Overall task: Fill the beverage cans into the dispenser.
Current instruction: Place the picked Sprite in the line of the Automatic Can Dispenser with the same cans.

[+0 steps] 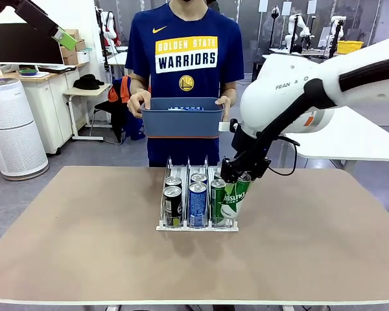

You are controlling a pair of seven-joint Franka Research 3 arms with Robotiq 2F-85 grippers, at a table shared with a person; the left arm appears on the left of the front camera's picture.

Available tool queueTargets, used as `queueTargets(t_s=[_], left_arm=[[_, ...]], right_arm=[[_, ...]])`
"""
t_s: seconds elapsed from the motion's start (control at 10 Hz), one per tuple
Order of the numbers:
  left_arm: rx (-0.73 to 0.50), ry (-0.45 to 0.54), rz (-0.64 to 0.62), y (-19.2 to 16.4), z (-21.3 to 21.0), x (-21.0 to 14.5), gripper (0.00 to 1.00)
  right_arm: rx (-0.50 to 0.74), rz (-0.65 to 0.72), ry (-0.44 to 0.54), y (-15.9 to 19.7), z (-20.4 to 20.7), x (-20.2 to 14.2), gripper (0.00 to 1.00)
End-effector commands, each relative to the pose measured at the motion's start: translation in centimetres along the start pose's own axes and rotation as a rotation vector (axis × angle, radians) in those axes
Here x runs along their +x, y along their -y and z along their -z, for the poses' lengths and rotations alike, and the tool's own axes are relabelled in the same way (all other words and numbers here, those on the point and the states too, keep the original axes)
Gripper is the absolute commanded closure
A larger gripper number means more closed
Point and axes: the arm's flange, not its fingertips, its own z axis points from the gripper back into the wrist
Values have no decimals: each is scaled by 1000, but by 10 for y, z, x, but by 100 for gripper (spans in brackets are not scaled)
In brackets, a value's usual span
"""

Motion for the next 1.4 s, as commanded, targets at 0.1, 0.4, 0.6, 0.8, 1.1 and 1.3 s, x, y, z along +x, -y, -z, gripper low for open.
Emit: queueTargets(t_s=[0.1,0.4,0.6,0.8,1.1,1.3], left_arm=[[-1,-1,-2,0,0,-2,0],[-1,-1,-2,0,0,-2,0],[-1,-1,-2,0,0,-2,0],[-1,-1,-2,0,0,-2,0],[-1,-1,-2,0,0,-2,0],[-1,-1,-2,0,0,-2,0]], right_arm=[[-47,16,66,2,3,36,42],[-29,19,60,-1,10,42,42],[-40,10,56,-5,22,45,42],[-61,-21,97,-9,30,45,42],[-102,-44,125,-13,40,49,42],[-103,-49,130,-13,41,51,42]])
